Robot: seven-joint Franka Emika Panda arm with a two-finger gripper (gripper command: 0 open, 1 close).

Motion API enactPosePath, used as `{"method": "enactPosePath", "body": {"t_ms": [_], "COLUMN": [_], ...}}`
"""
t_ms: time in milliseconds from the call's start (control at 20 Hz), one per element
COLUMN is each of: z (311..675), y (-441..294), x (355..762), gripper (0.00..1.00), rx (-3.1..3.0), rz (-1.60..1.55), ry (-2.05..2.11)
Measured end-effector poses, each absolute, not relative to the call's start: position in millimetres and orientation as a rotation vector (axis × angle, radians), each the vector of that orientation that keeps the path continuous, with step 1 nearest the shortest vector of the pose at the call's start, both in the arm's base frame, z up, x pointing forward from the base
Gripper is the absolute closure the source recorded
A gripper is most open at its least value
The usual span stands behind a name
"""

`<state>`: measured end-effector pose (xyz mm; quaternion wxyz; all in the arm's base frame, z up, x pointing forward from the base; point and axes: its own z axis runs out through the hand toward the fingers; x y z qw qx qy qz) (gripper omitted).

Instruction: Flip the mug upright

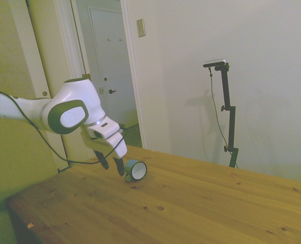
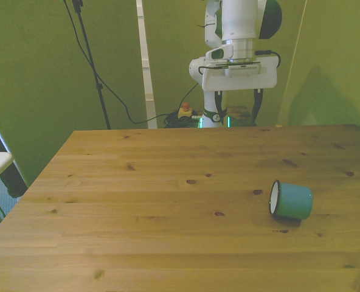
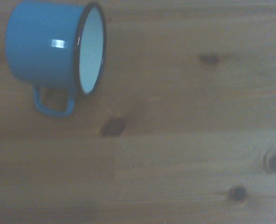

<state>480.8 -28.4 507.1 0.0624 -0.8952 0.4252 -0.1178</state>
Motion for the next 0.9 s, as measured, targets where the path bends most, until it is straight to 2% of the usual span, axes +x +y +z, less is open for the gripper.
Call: {"method": "enactPosePath", "body": {"t_ms": [200, 500, 900], "z": [521.8, 500.2, 486.2], "y": [-47.1, -39.0, -30.4], "x": [534.6, 602.4, 613.8], "gripper": [0.00, 0.00, 0.00], "rx": [-2.663, -2.600, -2.495], "rz": [-0.369, -0.318, -0.271], "ry": [1.337, 1.423, 1.344]}}
